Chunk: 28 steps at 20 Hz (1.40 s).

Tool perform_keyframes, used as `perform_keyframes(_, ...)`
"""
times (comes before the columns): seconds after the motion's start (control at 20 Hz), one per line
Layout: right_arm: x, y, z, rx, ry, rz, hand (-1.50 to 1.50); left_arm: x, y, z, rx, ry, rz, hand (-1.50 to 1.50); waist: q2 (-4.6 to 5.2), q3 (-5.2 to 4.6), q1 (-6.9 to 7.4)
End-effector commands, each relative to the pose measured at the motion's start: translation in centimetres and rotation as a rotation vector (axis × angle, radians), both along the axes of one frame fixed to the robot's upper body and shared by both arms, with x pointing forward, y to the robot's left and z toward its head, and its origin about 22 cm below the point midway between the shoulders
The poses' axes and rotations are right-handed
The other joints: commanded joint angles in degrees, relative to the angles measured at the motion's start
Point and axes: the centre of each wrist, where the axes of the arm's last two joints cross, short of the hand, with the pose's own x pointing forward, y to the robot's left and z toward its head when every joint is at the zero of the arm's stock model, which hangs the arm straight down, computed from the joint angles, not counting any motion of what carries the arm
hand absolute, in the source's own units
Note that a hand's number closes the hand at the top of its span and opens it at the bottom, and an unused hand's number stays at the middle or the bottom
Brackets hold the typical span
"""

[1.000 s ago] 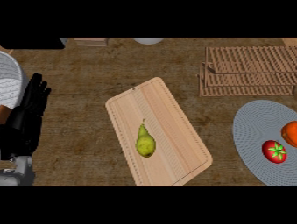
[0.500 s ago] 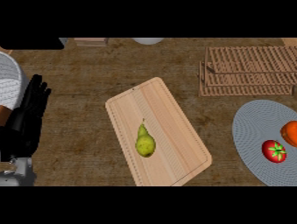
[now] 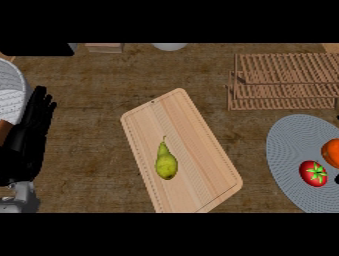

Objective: Pick the squash from the placemat and place it in the tiered shelf

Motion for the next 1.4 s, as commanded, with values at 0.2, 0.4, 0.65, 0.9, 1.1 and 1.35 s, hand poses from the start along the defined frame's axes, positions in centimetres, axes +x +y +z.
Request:
perform_keyframes(0.2, 0.7, -0.1, -2.0, 0.014, 0.017, 0.000, -1.50, 0.9, 1.1, 0.0, 0.004, 0.006, 0.001, 0.00, -0.02, -0.01, -0.08)
perform_keyframes(0.4, 1.8, -0.7, -2.9, 0.027, 0.061, -0.007, -1.50, 0.4, 0.3, -0.8, 0.006, -0.001, -0.002, 0.00, 0.04, 0.00, 0.14)
perform_keyframes(0.65, 1.4, -0.5, -4.1, -0.046, 0.067, 0.089, 1.50, 0.2, -2.1, -1.3, -0.006, 0.005, -0.012, 0.00, 0.06, 0.02, 0.20)
perform_keyframes(0.9, 1.3, 0.8, -5.2, -0.112, -0.039, 0.126, 1.50, 0.3, 1.1, -1.3, -0.006, -0.003, -0.009, 0.00, 0.05, 0.00, 0.07)
perform_keyframes(1.1, 1.1, 10.5, -6.7, -0.038, -0.058, 0.243, 1.50, -0.1, 0.2, -0.5, 0.002, 0.007, 0.013, 0.00, -0.39, -0.10, -0.67)
perform_keyframes(1.35, -0.1, 15.5, -6.1, 0.037, -0.079, 0.336, 1.50, 0.5, 1.1, 0.4, 0.017, -0.011, 0.025, 0.00, -0.40, -0.08, -1.14)
